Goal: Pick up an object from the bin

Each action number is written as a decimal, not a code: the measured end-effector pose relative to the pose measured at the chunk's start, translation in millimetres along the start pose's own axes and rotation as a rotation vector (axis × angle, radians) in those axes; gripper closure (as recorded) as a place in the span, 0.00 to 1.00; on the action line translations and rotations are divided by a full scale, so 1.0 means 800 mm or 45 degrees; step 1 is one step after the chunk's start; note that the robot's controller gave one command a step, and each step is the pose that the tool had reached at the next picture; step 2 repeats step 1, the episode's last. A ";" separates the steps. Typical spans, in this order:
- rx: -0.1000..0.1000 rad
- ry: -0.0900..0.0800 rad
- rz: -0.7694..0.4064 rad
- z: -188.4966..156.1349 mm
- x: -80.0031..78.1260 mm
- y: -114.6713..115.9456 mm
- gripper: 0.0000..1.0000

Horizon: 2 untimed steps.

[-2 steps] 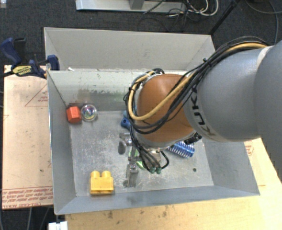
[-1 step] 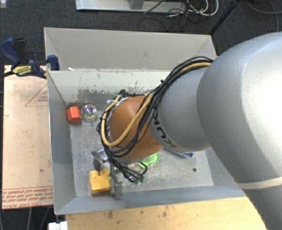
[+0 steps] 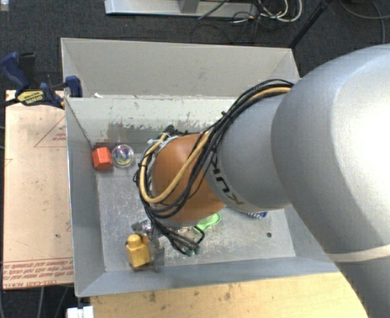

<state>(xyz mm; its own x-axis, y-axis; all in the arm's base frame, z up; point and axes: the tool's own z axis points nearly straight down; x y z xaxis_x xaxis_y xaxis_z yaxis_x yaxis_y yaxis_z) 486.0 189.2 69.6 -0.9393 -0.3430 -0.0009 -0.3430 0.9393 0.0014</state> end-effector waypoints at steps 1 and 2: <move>0.001 -0.014 0.053 -0.192 -0.025 -0.009 1.00; 0.001 -0.014 0.053 -0.192 -0.025 -0.009 1.00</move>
Offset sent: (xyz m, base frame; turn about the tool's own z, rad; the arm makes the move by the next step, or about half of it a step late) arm 0.0188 -0.0015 0.1486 0.0415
